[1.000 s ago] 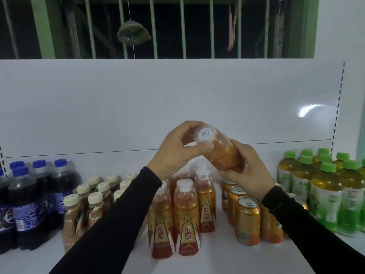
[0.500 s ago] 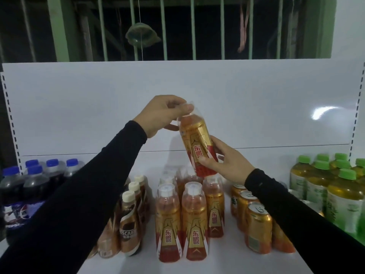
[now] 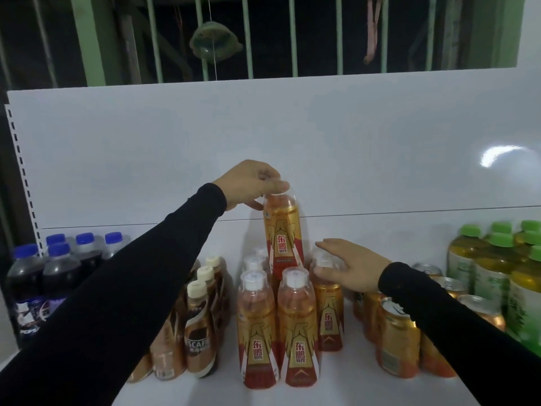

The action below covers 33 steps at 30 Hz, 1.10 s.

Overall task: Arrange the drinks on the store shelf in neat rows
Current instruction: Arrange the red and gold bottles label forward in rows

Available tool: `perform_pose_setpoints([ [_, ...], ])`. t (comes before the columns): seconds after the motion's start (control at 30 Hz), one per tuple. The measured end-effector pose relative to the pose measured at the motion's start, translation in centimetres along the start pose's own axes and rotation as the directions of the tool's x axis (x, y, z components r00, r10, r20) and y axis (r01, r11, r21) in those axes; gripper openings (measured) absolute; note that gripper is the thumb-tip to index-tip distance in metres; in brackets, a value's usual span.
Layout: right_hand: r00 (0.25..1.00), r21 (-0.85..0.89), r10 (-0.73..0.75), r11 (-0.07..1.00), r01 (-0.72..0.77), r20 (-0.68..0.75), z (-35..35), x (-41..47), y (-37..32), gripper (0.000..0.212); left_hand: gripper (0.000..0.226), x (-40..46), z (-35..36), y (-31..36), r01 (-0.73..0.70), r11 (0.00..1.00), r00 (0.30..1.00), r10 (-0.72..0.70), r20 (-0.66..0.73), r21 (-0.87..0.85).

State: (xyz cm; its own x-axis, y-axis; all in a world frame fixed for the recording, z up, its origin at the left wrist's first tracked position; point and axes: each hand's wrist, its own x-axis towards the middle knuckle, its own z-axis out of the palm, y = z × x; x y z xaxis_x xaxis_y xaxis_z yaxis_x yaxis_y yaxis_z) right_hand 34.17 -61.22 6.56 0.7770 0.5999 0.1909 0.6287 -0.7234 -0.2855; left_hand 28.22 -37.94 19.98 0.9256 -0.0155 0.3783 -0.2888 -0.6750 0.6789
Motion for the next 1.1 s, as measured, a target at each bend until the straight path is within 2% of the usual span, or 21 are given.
perform_pose_setpoints([
  [0.13,0.999,-0.014,-0.022,1.000,0.023,0.029,0.7,-0.4,0.3,0.080,0.033,-0.1,1.5,-1.2,0.022,1.000,0.998,-0.022,0.066,0.012],
  [0.23,0.999,-0.015,-0.043,0.999,0.043,-0.031,1.2,-0.9,0.3,0.077,0.038,-0.5,3.0,-2.5,0.025,0.998,0.996,-0.030,0.087,0.054],
  [0.37,0.992,-0.026,-0.044,0.999,0.041,-0.120,1.7,-1.5,0.6,0.072,0.040,-0.8,4.7,-4.4,0.011,0.987,0.994,-0.028,0.102,0.161],
  [0.53,0.992,-0.027,-0.022,0.999,0.018,-0.125,1.9,-2.1,0.8,0.072,0.042,-1.3,6.3,-5.5,-0.008,0.943,0.987,-0.046,0.152,0.333],
  [0.63,0.992,-0.026,-0.015,1.000,0.012,-0.126,1.9,-2.3,0.7,0.072,0.044,-1.4,7.3,-6.2,-0.008,0.926,0.980,-0.068,0.187,0.377],
  [1.1,0.987,-0.016,-0.029,1.000,0.027,-0.157,2.3,-2.5,0.7,0.072,0.043,-1.1,8.0,-7.0,-0.031,0.915,0.972,-0.066,0.225,0.402],
])
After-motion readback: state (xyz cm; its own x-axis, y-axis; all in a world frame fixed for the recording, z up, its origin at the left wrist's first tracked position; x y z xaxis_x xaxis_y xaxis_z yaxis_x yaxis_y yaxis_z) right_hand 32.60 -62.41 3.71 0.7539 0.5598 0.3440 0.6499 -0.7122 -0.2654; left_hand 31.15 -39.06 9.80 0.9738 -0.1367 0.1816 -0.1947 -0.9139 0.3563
